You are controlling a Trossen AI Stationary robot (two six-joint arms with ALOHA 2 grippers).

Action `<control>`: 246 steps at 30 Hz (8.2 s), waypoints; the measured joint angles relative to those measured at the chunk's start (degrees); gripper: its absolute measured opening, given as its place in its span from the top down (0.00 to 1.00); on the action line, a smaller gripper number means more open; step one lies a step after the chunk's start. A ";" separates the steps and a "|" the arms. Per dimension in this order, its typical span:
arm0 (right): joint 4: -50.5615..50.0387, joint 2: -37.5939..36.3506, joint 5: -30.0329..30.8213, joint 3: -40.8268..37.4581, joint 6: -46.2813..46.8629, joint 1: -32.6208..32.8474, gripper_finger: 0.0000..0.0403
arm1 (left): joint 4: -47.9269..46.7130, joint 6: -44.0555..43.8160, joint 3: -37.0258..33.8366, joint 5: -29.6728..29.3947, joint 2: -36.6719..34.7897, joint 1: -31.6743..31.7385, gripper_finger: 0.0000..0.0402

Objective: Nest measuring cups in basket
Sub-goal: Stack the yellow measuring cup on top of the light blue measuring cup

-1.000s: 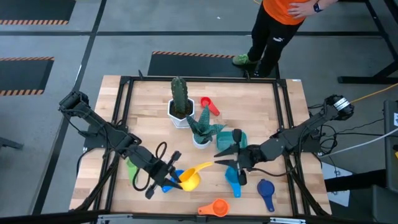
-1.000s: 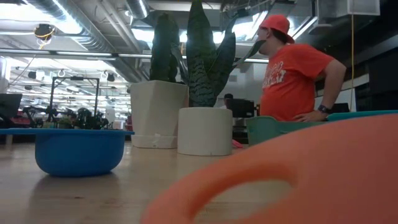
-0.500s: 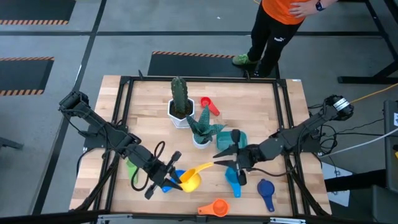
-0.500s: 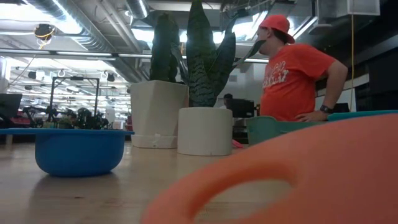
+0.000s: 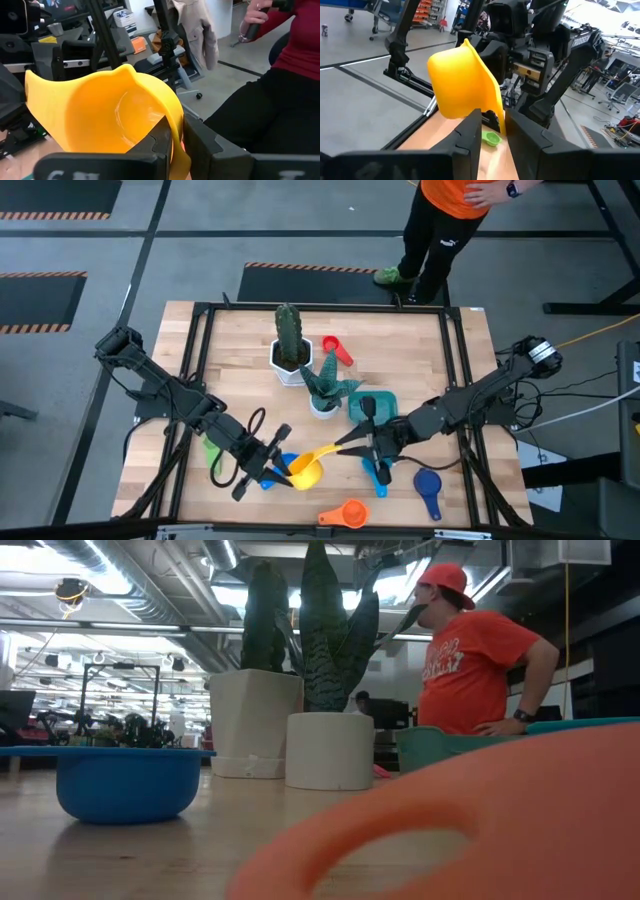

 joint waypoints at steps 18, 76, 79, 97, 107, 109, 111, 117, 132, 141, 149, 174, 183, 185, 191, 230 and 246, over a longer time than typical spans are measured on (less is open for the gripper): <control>3.65 0.68 0.22 -0.01 0.09 -0.03 0.97 | 0.07 -0.09 0.00 -0.04 0.00 0.00 0.92; -60.86 -15.33 -1.94 3.96 58.57 12.23 0.98 | -3.26 -5.01 0.00 -4.96 0.00 0.04 0.68; -70.11 -14.26 1.60 9.98 59.95 12.82 0.98 | -3.28 -5.01 0.00 -4.96 0.00 0.04 0.68; -96.35 4.59 9.41 31.90 51.92 13.49 0.98 | -3.28 -5.05 0.00 -5.01 0.00 0.04 0.68; -98.61 11.63 11.90 32.49 49.48 13.49 0.98 | -3.28 -5.09 0.00 -5.01 0.00 0.04 0.68; -99.06 12.39 12.12 32.49 49.36 13.49 0.98 | -3.28 -5.09 0.00 -5.01 0.00 0.04 0.68; -99.49 13.26 13.24 32.49 48.78 13.49 0.98 | -3.28 -5.09 0.00 -5.03 0.00 0.04 0.68; -99.85 14.42 14.91 32.49 46.72 13.49 0.98 | -3.28 -5.09 0.00 -6.29 0.00 0.02 0.68; -101.15 14.27 17.75 32.49 44.84 13.48 0.98 | -3.28 -5.05 0.00 -6.32 0.00 0.04 0.68; -101.03 14.25 16.83 32.49 45.45 13.46 0.98 | -3.28 -5.03 0.00 -6.32 0.00 0.02 0.68; -100.86 14.25 17.56 32.47 45.17 13.27 0.98 | -3.30 -5.03 0.00 -6.29 0.00 0.03 0.68; -98.50 14.21 12.07 29.25 45.93 13.25 0.95 | -3.32 -4.98 0.00 -6.29 0.00 0.04 0.68; -98.47 14.21 11.63 29.25 45.48 13.25 0.93 | -3.32 -4.98 0.00 -6.29 0.00 0.03 0.68; -98.47 14.21 11.61 29.25 45.47 13.25 0.94 | -3.32 -4.98 0.00 -6.29 0.00 0.02 0.68; -98.41 14.21 12.26 29.25 45.19 13.25 0.96 | -3.32 -4.96 0.00 -6.29 0.00 0.04 0.68; -90.86 14.23 30.80 34.41 33.37 13.25 0.97 | -0.69 -5.06 0.00 -23.15 8.49 4.29 0.68; -71.38 14.23 33.71 34.43 11.29 13.25 0.96 | -0.72 -8.06 -0.02 -18.53 11.67 5.35 0.68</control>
